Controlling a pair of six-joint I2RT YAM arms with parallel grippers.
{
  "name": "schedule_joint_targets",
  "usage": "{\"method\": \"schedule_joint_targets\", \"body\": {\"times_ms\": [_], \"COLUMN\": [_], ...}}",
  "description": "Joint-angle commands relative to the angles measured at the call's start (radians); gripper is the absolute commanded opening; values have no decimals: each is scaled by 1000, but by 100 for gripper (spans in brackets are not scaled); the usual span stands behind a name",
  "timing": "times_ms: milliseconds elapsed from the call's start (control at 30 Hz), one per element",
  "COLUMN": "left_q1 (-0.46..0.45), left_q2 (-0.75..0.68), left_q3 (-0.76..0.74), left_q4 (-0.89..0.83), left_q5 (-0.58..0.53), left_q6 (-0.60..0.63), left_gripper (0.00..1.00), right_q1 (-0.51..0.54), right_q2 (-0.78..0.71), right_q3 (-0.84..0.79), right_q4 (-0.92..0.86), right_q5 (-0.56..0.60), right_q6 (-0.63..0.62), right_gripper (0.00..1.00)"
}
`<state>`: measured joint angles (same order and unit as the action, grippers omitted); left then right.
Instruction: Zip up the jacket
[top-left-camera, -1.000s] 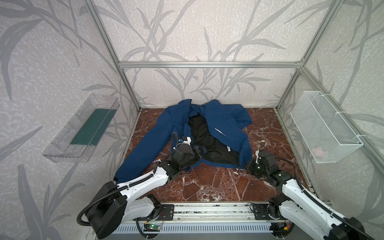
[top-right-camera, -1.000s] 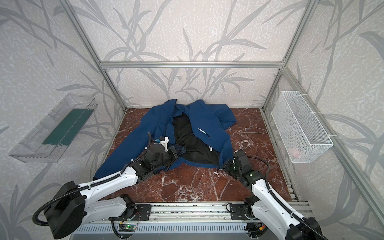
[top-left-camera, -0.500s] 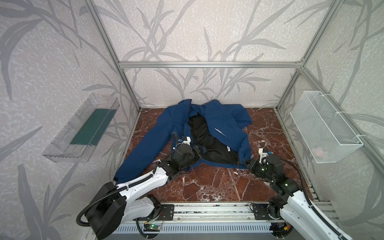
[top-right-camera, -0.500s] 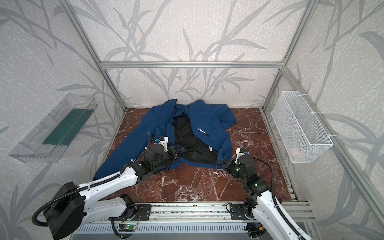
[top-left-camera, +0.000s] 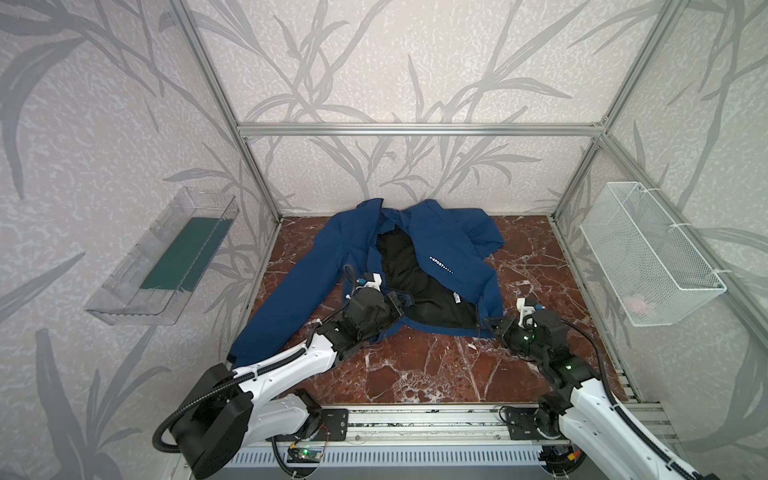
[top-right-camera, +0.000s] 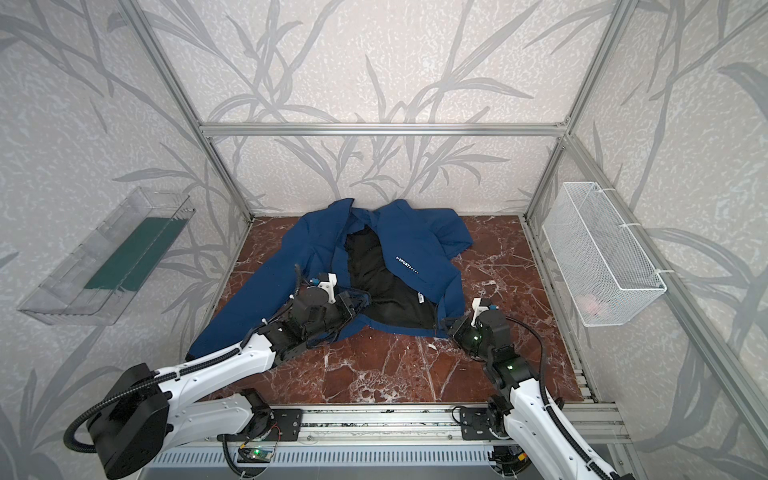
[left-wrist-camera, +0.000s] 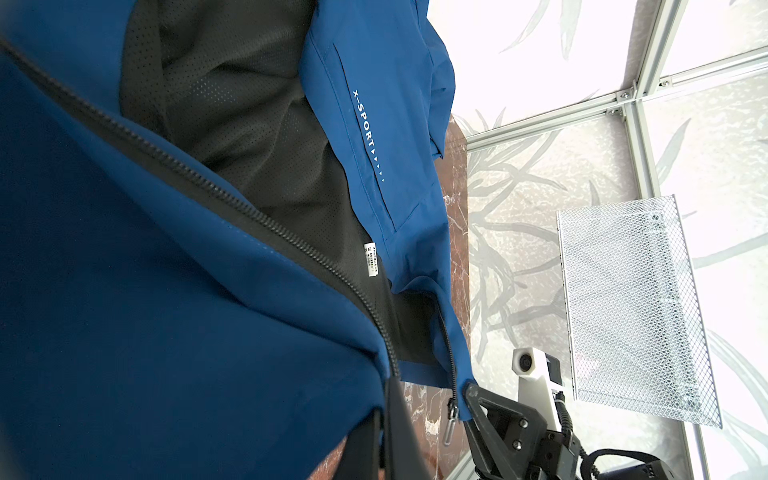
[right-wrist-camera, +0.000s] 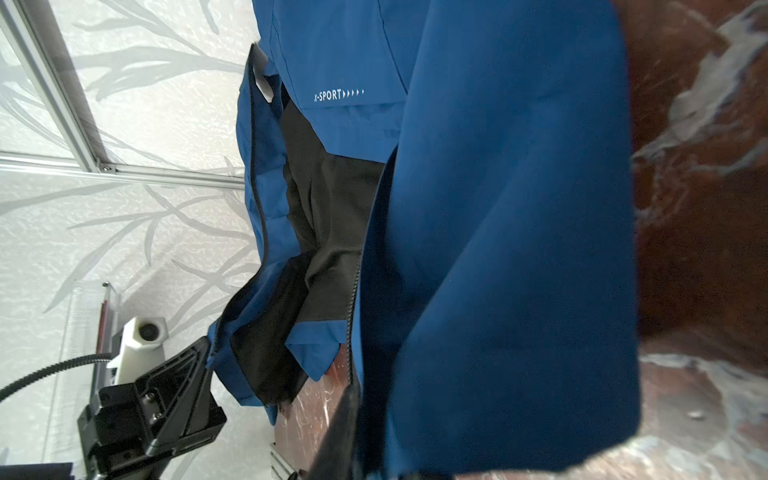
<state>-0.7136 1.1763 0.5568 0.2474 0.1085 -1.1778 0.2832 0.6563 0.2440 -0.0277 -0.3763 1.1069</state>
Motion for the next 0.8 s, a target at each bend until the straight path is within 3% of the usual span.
{"method": "schedule_joint_targets", "body": {"times_ms": [0,200,333,400,633,767], "left_q1": [-8,-20,-21,-22,-22,-23], "left_q2": [36,70,64,62,52,53], "left_q3": [24,31,34,37,37,37], "left_q4": [13,47,31,23,12,9], "left_q5": [25,36,31,29,26,26], "left_q6": [6,-6,-2,0,2,1], "left_gripper": [0,0,0,0,0,0], "right_q1": [-1,-1,-1,-2,-7,-28], "right_q2": [24,53,63,62,4,-66], "right_q3": [4,-31,-20,-15,-21,-22], "right_q4": [79,126,124,124,74,2], "right_q5": [-36,-37,-35,-35,-7,13], "right_q6": [7,30,21,18,21,12], "right_gripper": [25,34,19,16,33,34]}}
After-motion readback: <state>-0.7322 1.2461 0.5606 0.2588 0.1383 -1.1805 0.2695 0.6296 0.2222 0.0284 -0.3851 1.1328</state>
